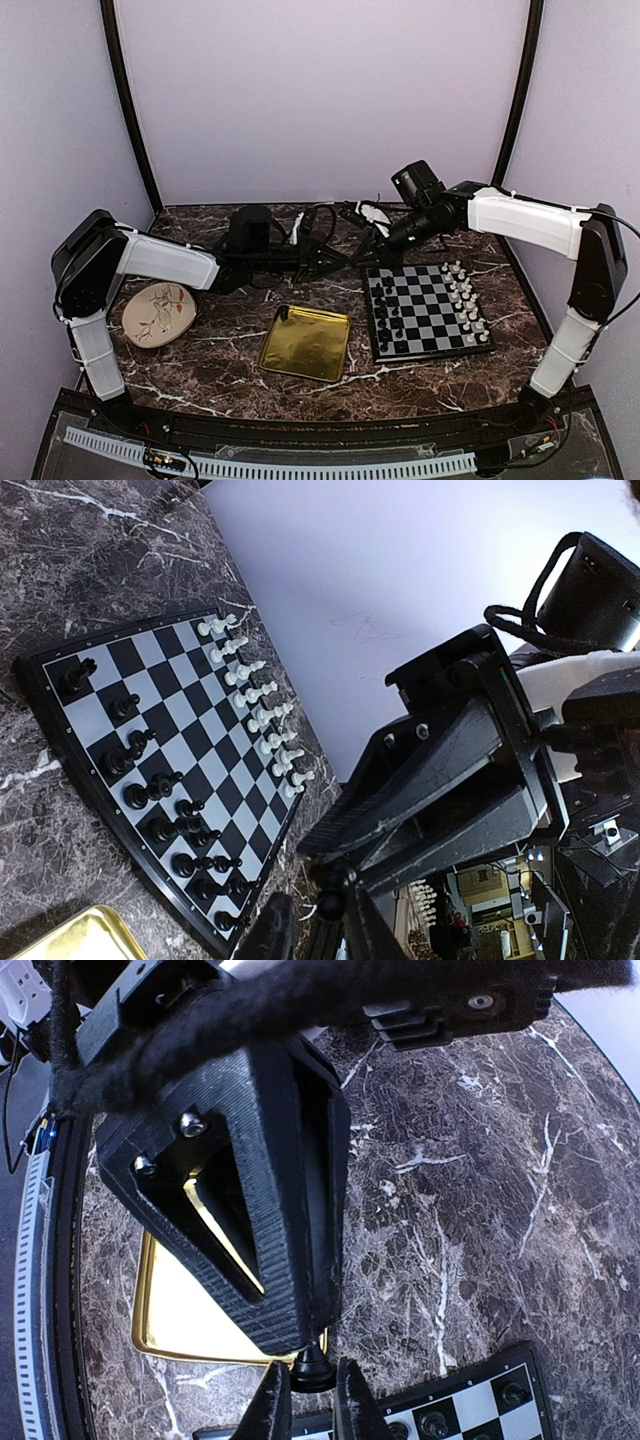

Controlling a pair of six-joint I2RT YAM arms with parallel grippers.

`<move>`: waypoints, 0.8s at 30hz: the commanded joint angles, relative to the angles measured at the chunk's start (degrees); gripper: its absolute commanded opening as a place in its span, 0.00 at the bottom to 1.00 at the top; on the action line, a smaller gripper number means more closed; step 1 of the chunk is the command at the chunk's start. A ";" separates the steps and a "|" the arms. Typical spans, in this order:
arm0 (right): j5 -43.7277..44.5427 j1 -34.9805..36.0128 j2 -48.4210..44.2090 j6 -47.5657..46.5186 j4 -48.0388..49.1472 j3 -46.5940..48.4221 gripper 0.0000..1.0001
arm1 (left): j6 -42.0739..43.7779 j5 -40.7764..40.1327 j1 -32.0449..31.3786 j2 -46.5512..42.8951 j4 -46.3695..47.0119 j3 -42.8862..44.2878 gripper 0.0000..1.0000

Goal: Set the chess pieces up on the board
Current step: Pass from the right arm to the left

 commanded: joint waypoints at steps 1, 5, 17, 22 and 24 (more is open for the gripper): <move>-0.97 -0.32 -1.63 0.14 0.28 -0.58 0.13 | -0.13 1.13 -0.50 0.15 2.22 1.39 0.20; -0.90 -0.29 -1.68 -0.09 0.07 -0.63 0.13 | -0.30 1.48 -0.55 0.61 2.47 2.05 0.20; -0.88 -0.30 -1.46 -0.21 -0.01 -0.93 0.13 | -0.25 2.00 -0.79 1.36 3.28 3.06 0.15; -0.28 -0.32 -1.36 -0.18 0.00 -1.01 0.15 | 1.03 2.17 -0.81 1.75 2.41 4.09 0.11; 0.54 -0.36 -1.83 -0.05 -0.18 -1.28 0.20 | 2.62 2.21 -0.81 2.24 -0.01 5.69 0.10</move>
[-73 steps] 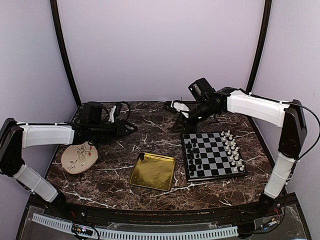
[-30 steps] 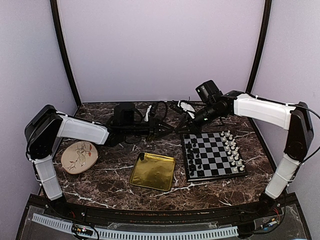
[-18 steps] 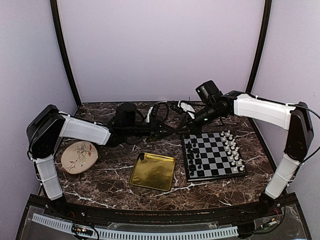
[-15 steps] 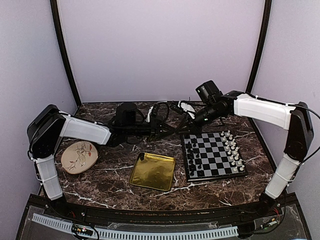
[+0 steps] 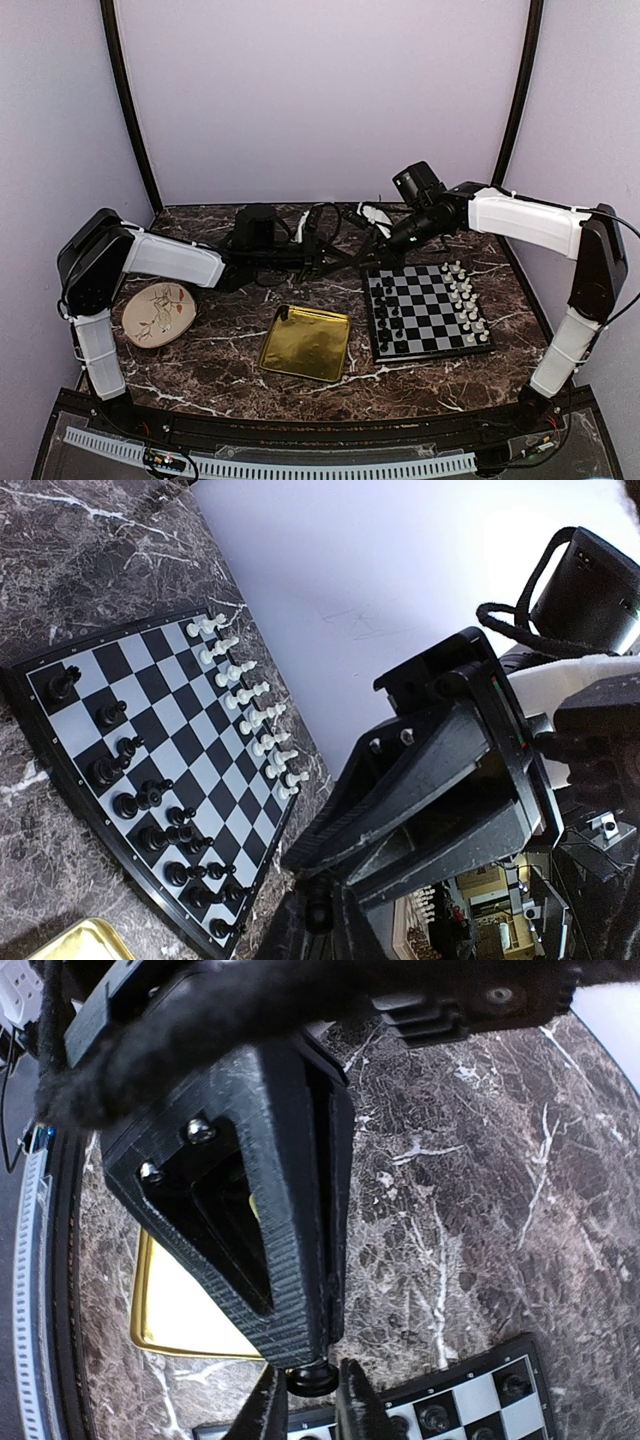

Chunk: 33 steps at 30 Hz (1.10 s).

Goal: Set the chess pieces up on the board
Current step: Pass from the right arm to the left, then place the pawn at g8.

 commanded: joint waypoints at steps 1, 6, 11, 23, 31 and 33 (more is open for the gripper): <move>0.72 -0.41 -2.30 -0.02 0.25 -1.19 0.23 | 3.53 1.22 -0.44 0.90 -1.84 4.68 0.09; 4.71 -2.17 -5.91 -1.75 -0.92 -4.19 0.32 | 9.40 1.67 -0.44 4.36 -10.93 11.94 0.09; 5.19 -9.17 -14.01 -1.76 -0.90 -10.54 0.35 | 19.36 -0.65 -0.44 9.01 -24.51 22.13 0.09; 2.27 -24.36 -22.68 0.92 8.46 -27.46 0.36 | 40.75 -13.62 -2.25 18.12 -51.08 41.61 0.09; 3.47 -25.35 -23.08 0.61 9.48 -28.33 0.36 | 46.89 -19.03 -4.37 25.07 -56.10 50.33 0.09; 3.56 -25.39 -22.98 0.45 9.48 -28.31 0.36 | 47.74 -20.38 -4.92 26.66 -57.19 52.33 0.09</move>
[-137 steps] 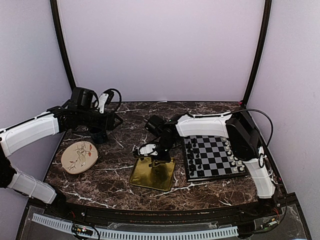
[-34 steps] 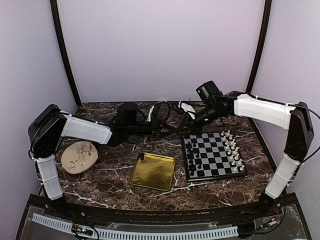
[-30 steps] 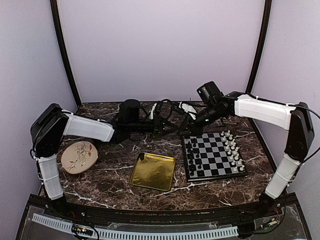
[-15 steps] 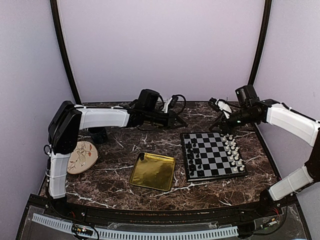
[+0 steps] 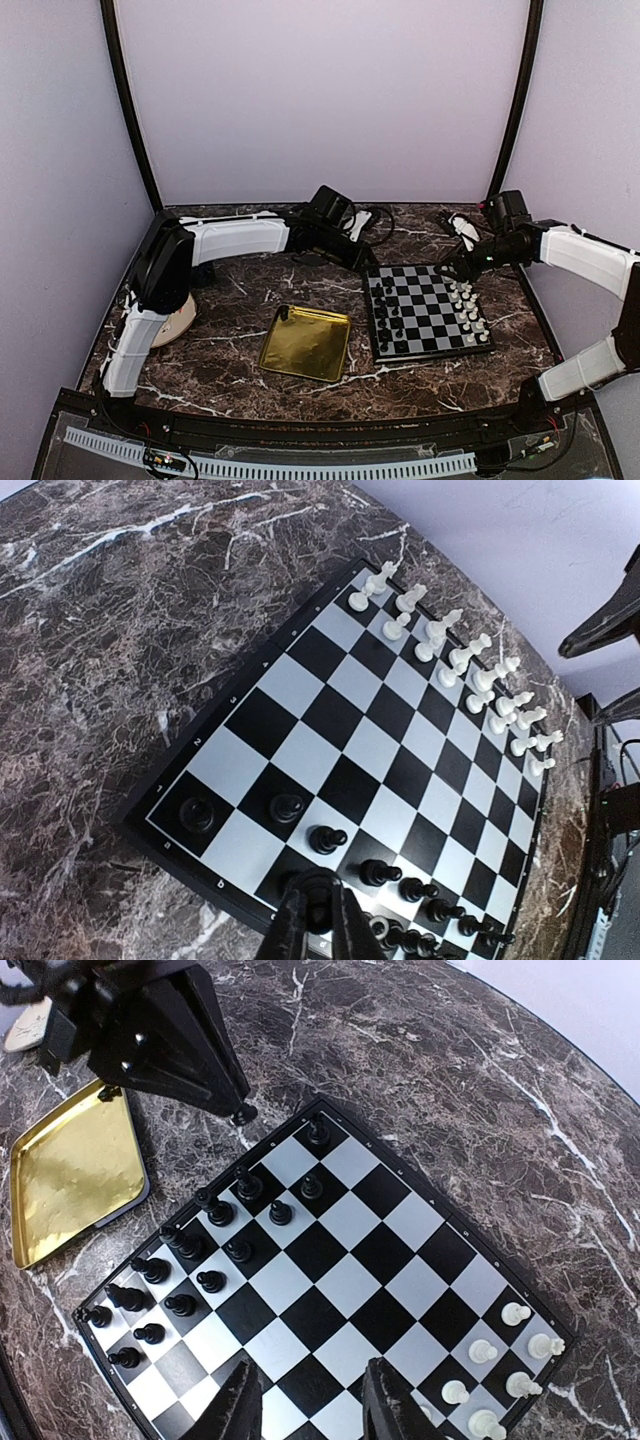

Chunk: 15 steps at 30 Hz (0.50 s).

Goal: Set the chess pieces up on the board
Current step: Place the pawn at g8.

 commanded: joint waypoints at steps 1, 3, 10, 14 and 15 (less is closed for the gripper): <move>-0.64 -0.36 -0.96 0.15 2.51 -0.35 0.36 | 4.78 -4.59 -1.36 2.72 -5.03 4.84 0.09; -0.76 -0.43 -1.03 0.06 2.49 -0.45 0.36 | 5.11 -5.30 -1.74 4.09 -5.51 6.39 0.09; -0.86 -0.56 -1.54 -0.27 2.78 -1.12 0.35 | 6.89 -8.48 -2.78 7.77 -8.71 11.05 0.09; -1.24 -0.61 -1.45 -0.39 2.74 -1.25 0.36 | 7.63 -10.45 -3.15 8.87 -9.49 12.10 0.09; -1.33 -0.61 -1.46 -0.35 2.74 -1.25 0.35 | 7.90 -11.09 -3.26 9.16 -9.71 12.32 0.09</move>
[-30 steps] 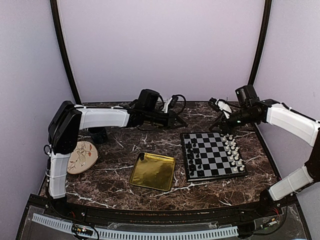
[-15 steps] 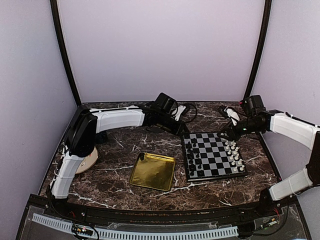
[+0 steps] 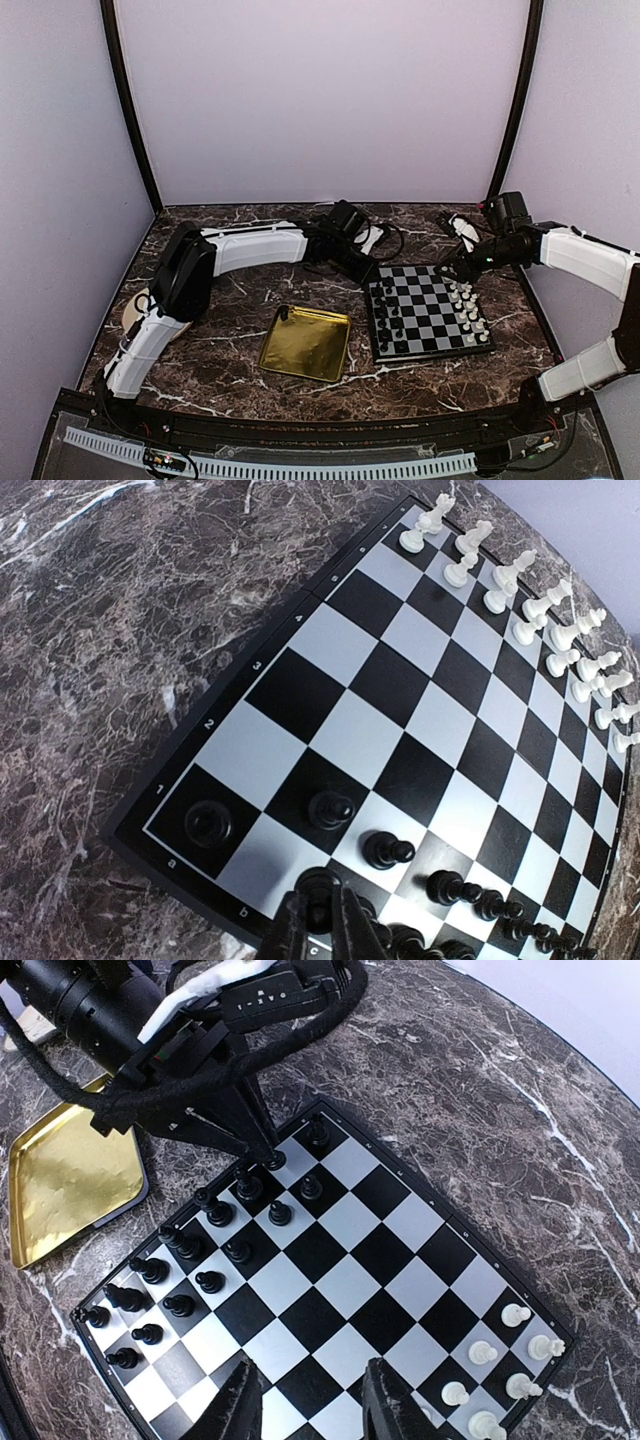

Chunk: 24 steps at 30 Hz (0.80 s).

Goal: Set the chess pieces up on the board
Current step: Place the pawn at g8.

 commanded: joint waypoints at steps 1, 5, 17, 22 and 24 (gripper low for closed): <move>-1.30 -0.50 -1.03 -0.38 1.59 -0.50 0.36 | 2.26 -3.47 -0.78 0.50 -2.81 2.59 0.09; -1.60 -0.50 -0.74 -0.49 1.49 -0.40 0.36 | 3.02 -4.81 -1.15 1.42 -3.45 3.56 0.09; -1.93 -0.50 -0.23 -0.74 1.33 -0.42 0.36 | 3.17 -7.77 -1.37 2.57 -2.87 4.35 0.10; -2.04 -0.50 -0.14 -0.83 1.29 -0.42 0.36 | 3.01 -8.17 -1.42 3.08 -2.91 4.77 0.10; -2.06 -0.50 -0.06 -0.84 1.28 -0.35 0.35 | 3.09 -8.27 -1.42 3.22 -3.08 4.94 0.11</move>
